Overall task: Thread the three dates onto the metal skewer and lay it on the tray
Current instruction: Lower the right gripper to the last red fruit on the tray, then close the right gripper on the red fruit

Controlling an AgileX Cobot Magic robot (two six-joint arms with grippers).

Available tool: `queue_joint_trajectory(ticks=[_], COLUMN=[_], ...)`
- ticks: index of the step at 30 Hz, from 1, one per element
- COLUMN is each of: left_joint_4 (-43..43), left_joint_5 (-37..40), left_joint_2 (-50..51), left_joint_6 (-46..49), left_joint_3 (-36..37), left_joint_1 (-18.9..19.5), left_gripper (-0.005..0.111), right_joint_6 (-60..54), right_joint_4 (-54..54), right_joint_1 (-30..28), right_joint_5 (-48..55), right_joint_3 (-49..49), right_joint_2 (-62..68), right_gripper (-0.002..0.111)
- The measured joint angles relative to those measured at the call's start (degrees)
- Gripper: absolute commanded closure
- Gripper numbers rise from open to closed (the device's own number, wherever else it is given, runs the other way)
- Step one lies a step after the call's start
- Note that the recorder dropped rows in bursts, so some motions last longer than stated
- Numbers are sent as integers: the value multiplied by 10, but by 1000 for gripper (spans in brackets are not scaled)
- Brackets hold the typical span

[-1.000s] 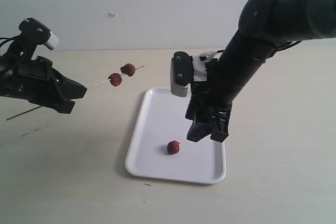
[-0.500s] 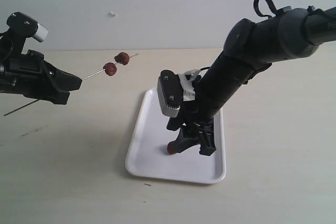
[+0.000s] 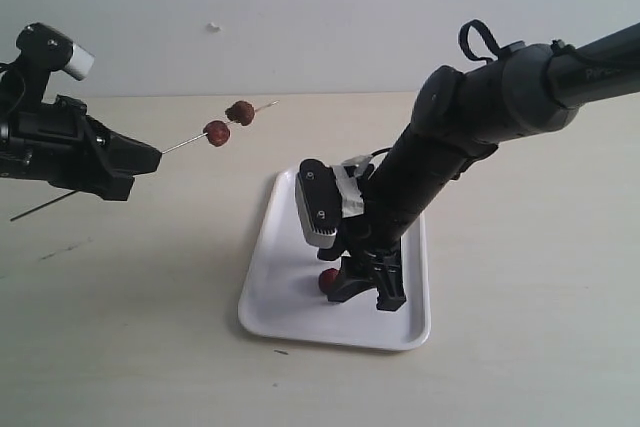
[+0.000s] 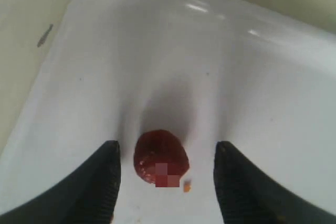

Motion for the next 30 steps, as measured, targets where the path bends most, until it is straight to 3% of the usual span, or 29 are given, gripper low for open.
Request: queue_joint_trajectory(ticks=[18, 30], left_joint_4=[0, 0], left_joint_5=[0, 0], left_joint_2=[0, 0], left_joint_6=[1, 1], left_joint_3=[0, 0], left_joint_1=[0, 0], left_gripper=[107, 107], right_joint_6=[-9, 10], right_joint_4=[17, -19], right_joint_1=[0, 0], right_joint_5=[-3, 13], right_joint_3=[-1, -1], right_joint_2=[16, 10], right_gripper=[56, 67])
